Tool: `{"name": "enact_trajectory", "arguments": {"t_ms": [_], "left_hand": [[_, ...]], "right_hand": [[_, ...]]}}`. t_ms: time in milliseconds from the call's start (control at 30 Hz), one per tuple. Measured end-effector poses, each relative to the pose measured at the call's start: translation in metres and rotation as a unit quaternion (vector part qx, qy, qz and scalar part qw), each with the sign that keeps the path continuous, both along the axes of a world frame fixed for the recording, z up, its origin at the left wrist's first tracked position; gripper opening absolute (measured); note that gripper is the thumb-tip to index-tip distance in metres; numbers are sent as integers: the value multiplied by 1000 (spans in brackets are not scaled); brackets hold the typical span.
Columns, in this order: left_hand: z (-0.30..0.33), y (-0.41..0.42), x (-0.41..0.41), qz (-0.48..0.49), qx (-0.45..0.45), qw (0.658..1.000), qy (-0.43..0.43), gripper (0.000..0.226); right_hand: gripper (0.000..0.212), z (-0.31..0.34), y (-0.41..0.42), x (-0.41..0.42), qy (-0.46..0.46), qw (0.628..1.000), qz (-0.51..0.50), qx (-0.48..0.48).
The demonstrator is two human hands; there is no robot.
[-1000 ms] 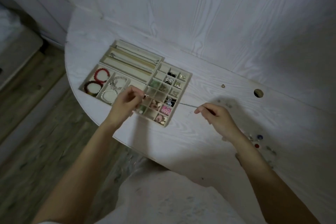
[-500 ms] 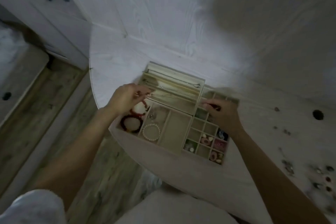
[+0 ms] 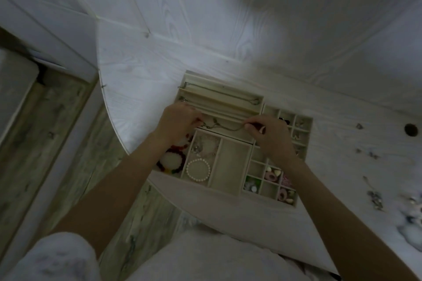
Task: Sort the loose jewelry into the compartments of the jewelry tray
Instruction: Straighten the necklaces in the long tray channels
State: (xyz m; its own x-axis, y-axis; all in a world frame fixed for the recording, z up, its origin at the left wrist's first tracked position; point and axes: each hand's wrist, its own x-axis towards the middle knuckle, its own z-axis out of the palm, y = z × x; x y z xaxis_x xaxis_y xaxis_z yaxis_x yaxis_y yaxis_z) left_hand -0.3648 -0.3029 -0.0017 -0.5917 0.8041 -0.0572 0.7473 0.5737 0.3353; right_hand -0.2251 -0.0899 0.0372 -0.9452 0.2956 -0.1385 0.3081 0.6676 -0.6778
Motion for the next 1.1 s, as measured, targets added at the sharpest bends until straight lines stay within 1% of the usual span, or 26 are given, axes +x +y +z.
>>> {"name": "enact_trajectory", "arguments": {"t_ms": [67, 133, 233, 267, 333, 367, 400, 467, 500, 533, 567, 633, 733, 800, 867, 933, 1000, 1100], "left_hand": [[2, 10, -4, -51, -25, 998, 12, 15], [5, 19, -9, -105, -57, 993, 8, 13], [7, 28, -17, -165, -156, 973, 24, 13], [6, 29, -17, -192, -185, 963, 48, 16], [4, 30, -21, -237, -207, 943, 107, 25], [10, 31, -23, -242, -224, 936, 121, 27], [11, 28, -27, -247, -230, 932, 136, 25], [14, 21, -33, -240, -300, 913, 142, 8], [11, 13, -38, -208, -324, 911, 150, 14], [11, 4, -42, -185, -317, 919, 148, 16], [10, -5, -46, -159, -300, 931, 135, 12], [6, -19, -51, -121, -232, 957, 123, 7], [6, -28, -51, -133, -91, 978, 129, 8], [8, -29, -45, -165, -27, 975, 143, 8], [3, -34, -45, -203, 11, 966, 162, 24], [-3, -41, -47, -220, 17, 962, 163, 33], [-9, -47, -49, -227, 17, 958, 174, 38], [-10, -48, -48, -230, 13, 952, 203, 39]], "right_hand": [[11, 0, 1, 0, 1, 1000, -4, -4], [11, 1, 0, 0, 7, 1000, -12, -14], [10, 2, 0, -1, 19, 999, -32, -31], [10, 2, 0, -2, 21, 999, -37, -28], [9, 1, -1, -3, 20, 999, -41, -24], [9, 0, -1, -4, 18, 999, -40, -22], [10, -1, -2, -5, 17, 999, -39, -18], [10, -4, -3, -7, 16, 999, -37, -4], [12, -6, -4, -7, 13, 999, -35, 10], [13, -8, -5, -7, 9, 999, -33, 26], [16, -10, -6, -6, 5, 999, -30, 43], [20, -13, -8, -2, -1, 997, -25, 69], [17, -17, -10, 5, 17, 993, -21, 119], [14, -23, -12, 7, 39, 983, 7, 180], [25, -30, -14, 7, 34, 969, 47, 241], [36, -33, -16, 7, 9, 956, 73, 283], [40, -36, -16, 9, -17, 947, 88, 308], [41, -38, -18, 11, -37, 941, 96, 324]]}}
